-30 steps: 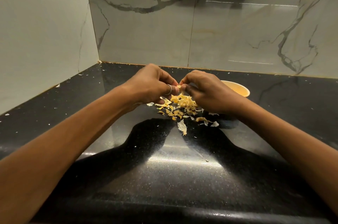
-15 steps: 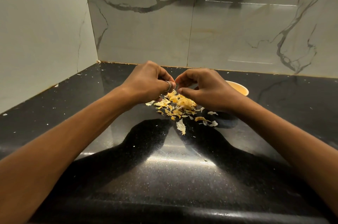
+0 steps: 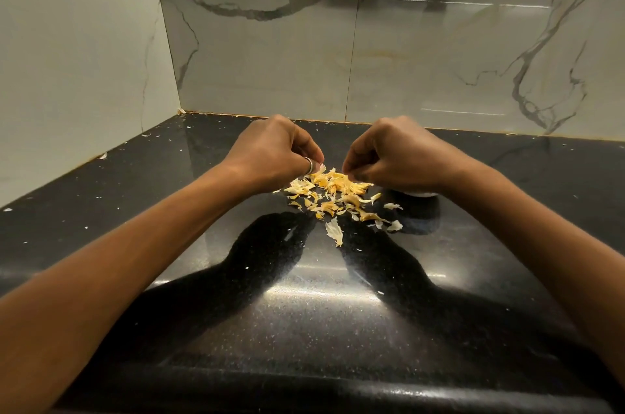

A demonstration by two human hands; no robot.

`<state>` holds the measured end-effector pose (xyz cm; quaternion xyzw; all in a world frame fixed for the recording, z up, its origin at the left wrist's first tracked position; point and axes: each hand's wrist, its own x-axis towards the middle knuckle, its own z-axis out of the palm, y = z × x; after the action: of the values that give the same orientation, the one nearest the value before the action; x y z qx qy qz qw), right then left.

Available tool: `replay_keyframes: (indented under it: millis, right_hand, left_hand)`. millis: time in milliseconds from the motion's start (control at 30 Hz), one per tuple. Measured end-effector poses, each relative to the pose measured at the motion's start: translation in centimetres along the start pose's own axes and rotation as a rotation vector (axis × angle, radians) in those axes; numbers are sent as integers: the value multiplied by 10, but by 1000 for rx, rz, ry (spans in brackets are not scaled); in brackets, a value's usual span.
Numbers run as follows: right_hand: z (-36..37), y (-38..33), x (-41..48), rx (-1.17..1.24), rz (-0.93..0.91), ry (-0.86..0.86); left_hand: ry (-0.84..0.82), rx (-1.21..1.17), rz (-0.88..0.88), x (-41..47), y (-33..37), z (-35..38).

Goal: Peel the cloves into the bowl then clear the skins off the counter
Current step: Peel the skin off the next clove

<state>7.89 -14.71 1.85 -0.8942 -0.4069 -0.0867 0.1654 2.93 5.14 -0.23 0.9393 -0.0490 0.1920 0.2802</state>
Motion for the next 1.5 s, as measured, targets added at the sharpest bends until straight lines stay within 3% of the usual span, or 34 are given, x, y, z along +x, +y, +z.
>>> replay_keyframes:
  millis: [233, 567, 867, 1067, 1200, 1500]
  right_hand:
    - [2, -7, -2, -77, 1, -149]
    - [13, -9, -1, -107, 18, -147]
    - [2, -4, -2, 206, 107, 7]
    - [4, -8, 0, 498, 166, -47]
    - [2, -8, 0, 664, 220, -42]
    - [9, -5, 2, 630, 196, 33]
  left_hand:
    - [-6, 1, 19, -1, 0, 1]
    - [8, 40, 39, 0, -1, 4]
    - [-174, -107, 165, -4, 7, 0]
    - [-17, 33, 307, -6, 7, 8]
    - [56, 74, 305, -5, 5, 8]
    - [27, -16, 188, -2, 2, 11]
